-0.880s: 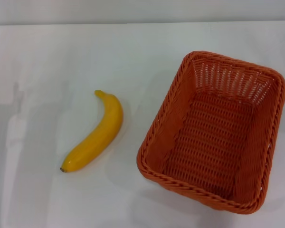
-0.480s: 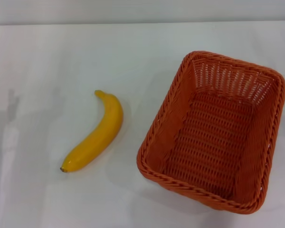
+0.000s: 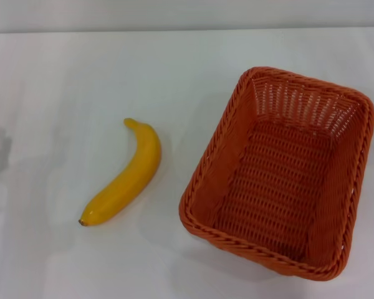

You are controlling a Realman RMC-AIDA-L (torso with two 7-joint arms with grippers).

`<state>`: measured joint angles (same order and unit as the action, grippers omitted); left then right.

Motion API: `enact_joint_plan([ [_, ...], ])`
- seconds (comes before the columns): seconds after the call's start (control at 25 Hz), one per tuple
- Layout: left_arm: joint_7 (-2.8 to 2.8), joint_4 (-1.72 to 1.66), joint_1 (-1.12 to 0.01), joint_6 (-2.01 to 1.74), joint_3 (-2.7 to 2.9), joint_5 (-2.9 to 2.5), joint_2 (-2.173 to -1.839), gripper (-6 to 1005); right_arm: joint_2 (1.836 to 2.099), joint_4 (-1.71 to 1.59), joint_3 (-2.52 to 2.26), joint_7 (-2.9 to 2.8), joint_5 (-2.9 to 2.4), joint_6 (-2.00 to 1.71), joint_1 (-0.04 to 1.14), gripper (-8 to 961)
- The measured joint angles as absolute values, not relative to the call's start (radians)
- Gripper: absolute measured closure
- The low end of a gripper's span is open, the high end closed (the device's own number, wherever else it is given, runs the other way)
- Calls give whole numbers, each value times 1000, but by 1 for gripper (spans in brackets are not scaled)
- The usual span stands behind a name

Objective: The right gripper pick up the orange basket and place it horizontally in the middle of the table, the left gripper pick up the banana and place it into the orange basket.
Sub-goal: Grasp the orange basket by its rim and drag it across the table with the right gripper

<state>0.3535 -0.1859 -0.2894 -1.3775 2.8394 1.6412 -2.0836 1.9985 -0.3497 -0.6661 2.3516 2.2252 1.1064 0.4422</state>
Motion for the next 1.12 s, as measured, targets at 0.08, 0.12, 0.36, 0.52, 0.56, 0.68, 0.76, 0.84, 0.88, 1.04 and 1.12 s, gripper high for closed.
enact_joint_plan([
  [0.08, 362, -185, -282, -1378, 2840, 1641, -2083, 190, 1983, -479, -768, 2202, 2186, 1044, 413, 97],
  [0.12, 366, -183, -280, -1378, 2840, 1641, -2082, 190, 1966, -577, -830, 2081, 2129, 994, 395, 97],
  [0.36, 384, -178, -267, -1382, 2839, 1641, -2082, 193, 1882, -929, -912, 1558, 1694, 988, 409, 97],
  [0.52, 389, -178, -266, -1383, 2839, 1642, -2082, 194, 1853, -1132, -913, 1234, 1369, 1111, 481, 97],
  [0.56, 389, -178, -266, -1383, 2839, 1641, -2082, 195, 1849, -1173, -911, 1173, 1296, 1151, 505, 97],
  [0.68, 389, -177, -265, -1383, 2839, 1641, -2082, 196, 1842, -1280, -905, 1022, 1094, 1316, 599, 97],
  [0.76, 389, -177, -267, -1383, 2839, 1642, -2082, 197, 1840, -1312, -908, 953, 1002, 1418, 664, 98],
  [0.84, 390, -177, -271, -1383, 2839, 1641, -2082, 198, 1847, -1317, -914, 904, 911, 1514, 728, 98],
  [0.88, 390, -177, -272, -1383, 2839, 1639, -2082, 198, 1858, -1314, -916, 890, 862, 1552, 758, 100],
  [1.04, 390, -177, -290, -1382, 2839, 1621, -2081, 199, 1933, -1303, -926, 879, 671, 1599, 809, 108],
  [1.12, 390, -177, -294, -1382, 2839, 1616, -2080, 200, 1978, -1278, -939, 884, 565, 1578, 828, 112],
])
